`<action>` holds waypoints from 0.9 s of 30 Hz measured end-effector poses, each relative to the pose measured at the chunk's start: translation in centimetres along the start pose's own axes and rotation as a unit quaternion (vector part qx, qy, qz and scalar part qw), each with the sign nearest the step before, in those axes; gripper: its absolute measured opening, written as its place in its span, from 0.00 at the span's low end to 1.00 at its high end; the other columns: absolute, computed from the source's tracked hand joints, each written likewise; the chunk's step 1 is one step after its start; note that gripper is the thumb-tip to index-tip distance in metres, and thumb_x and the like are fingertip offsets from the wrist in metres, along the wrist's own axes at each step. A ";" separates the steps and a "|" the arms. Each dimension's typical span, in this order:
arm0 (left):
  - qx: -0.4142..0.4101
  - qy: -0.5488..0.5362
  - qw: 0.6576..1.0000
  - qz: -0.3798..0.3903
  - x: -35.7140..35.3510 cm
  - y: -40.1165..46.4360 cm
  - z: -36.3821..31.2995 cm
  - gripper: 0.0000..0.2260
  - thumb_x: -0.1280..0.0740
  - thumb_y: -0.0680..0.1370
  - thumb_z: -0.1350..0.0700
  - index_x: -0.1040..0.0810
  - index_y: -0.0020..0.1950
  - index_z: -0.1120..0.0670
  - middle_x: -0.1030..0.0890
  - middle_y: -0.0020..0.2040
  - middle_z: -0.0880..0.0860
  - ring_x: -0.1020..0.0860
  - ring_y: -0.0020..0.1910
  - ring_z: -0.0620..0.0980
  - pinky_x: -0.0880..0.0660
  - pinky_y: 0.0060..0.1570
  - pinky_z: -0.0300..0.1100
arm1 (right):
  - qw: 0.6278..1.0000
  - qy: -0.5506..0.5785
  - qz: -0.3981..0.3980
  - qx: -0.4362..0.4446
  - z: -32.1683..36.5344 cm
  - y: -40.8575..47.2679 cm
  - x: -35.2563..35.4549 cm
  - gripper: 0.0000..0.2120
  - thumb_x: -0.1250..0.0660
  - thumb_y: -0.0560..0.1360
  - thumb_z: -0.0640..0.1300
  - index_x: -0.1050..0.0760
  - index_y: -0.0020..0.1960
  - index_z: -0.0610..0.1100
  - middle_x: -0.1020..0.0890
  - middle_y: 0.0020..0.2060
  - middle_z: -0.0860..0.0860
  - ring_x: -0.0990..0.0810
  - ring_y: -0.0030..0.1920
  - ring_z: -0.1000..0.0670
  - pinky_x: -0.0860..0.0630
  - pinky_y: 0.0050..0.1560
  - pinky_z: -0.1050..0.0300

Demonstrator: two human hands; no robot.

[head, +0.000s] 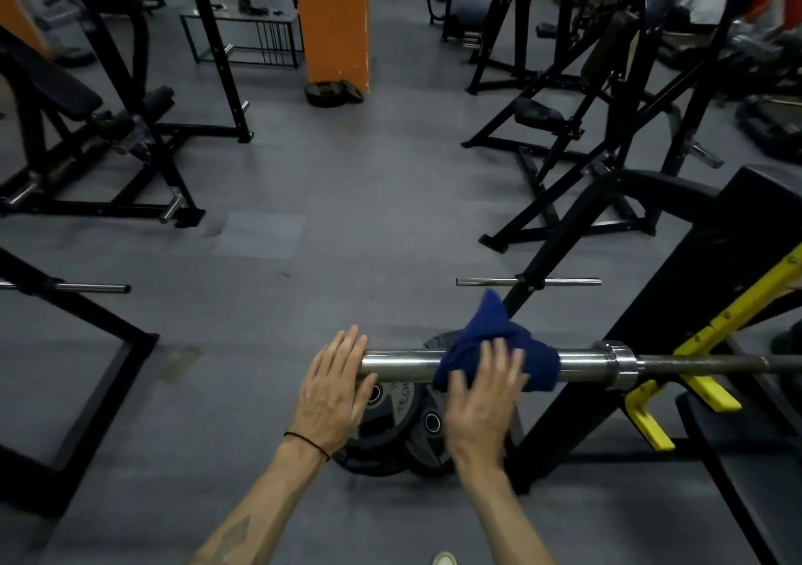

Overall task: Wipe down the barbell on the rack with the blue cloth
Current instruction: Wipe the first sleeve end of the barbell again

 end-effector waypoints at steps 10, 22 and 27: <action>-0.023 -0.026 0.999 -0.002 -0.9 1.4 0.8 0.19 0.50 0.86 0.43 0.27 0.61 0.54 0.23 0.52 0.50 0.25 0.48 0.50 0.29 0.52 0.44 | 0.999 -0.039 -0.018 0.024 -7.2 4.5 3.8 0.19 0.43 0.83 0.50 0.23 0.64 0.39 0.22 0.64 0.42 0.28 0.71 0.38 0.42 0.76 0.33; 0.118 -0.069 0.986 0.095 2.0 3.7 1.6 0.35 0.58 0.81 0.31 0.21 0.62 0.54 0.17 0.56 0.54 0.20 0.55 0.57 0.26 0.52 0.50 | 0.983 -0.072 0.041 0.163 -1.6 2.3 0.4 0.22 0.47 0.85 0.52 0.26 0.73 0.45 0.23 0.69 0.45 0.27 0.71 0.41 0.39 0.76 0.40; 0.128 -0.037 0.988 0.082 1.7 0.2 3.8 0.31 0.53 0.84 0.36 0.27 0.74 0.56 0.27 0.74 0.54 0.27 0.71 0.54 0.30 0.69 0.51 | 0.997 -0.038 0.042 0.056 6.4 -0.7 -3.2 0.22 0.48 0.84 0.50 0.26 0.73 0.43 0.25 0.70 0.46 0.34 0.76 0.40 0.50 0.80 0.40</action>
Point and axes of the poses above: each hand's wrist, its own y-axis towards the middle knuckle, its own x-axis out of the back of the hand, z = x × y, the point moved 1 cm from there along y, towards the middle knuckle
